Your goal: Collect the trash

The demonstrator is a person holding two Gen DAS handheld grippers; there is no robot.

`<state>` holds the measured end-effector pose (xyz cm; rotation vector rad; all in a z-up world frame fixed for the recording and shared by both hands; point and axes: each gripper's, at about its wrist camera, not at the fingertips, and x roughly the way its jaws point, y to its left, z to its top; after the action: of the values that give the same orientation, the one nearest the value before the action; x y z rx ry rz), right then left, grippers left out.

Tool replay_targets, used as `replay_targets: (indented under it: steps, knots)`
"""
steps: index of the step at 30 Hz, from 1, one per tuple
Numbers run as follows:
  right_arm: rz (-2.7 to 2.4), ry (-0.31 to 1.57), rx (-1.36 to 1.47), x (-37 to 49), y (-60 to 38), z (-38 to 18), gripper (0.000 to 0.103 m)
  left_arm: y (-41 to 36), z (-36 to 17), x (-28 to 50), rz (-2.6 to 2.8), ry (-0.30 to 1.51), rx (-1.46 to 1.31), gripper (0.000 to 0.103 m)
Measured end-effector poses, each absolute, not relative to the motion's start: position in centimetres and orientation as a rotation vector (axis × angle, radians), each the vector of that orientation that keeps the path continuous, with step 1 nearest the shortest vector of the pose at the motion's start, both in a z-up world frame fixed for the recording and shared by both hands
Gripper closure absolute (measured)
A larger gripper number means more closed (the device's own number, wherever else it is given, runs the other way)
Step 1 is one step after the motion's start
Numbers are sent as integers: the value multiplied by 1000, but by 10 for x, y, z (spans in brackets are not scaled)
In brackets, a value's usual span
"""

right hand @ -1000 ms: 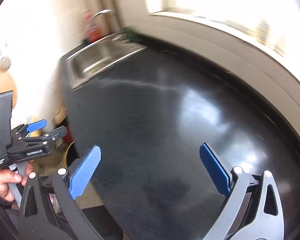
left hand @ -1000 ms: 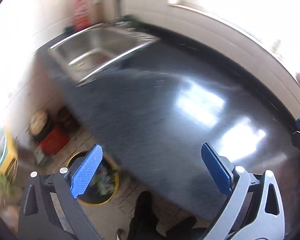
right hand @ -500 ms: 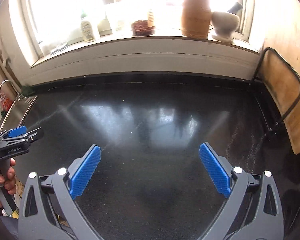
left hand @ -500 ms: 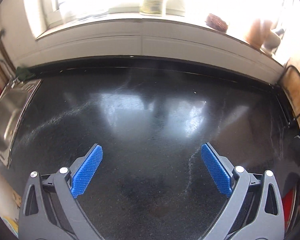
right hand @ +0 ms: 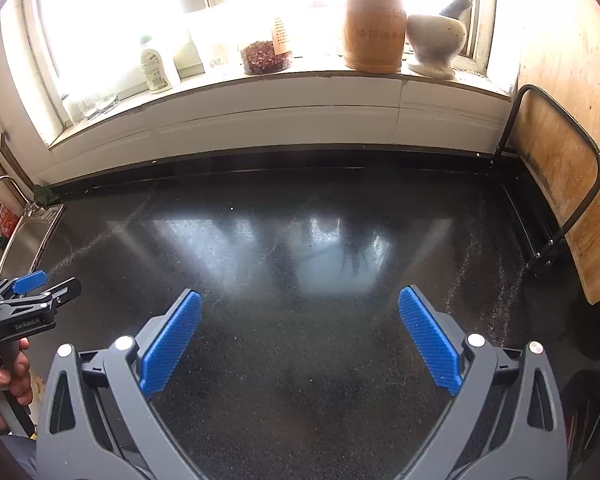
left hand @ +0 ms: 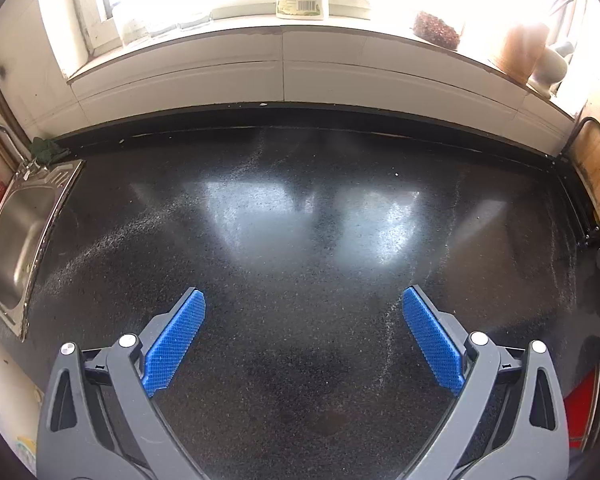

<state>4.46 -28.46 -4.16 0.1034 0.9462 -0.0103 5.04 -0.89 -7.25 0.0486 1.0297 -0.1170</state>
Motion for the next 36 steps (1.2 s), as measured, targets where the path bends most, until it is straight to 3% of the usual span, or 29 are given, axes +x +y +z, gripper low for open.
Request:
replay_targets:
  steps: [36]
  knots:
    - [8,960,101,55,-281,-47,7,-12,-81,58,-118,1057,57,7]
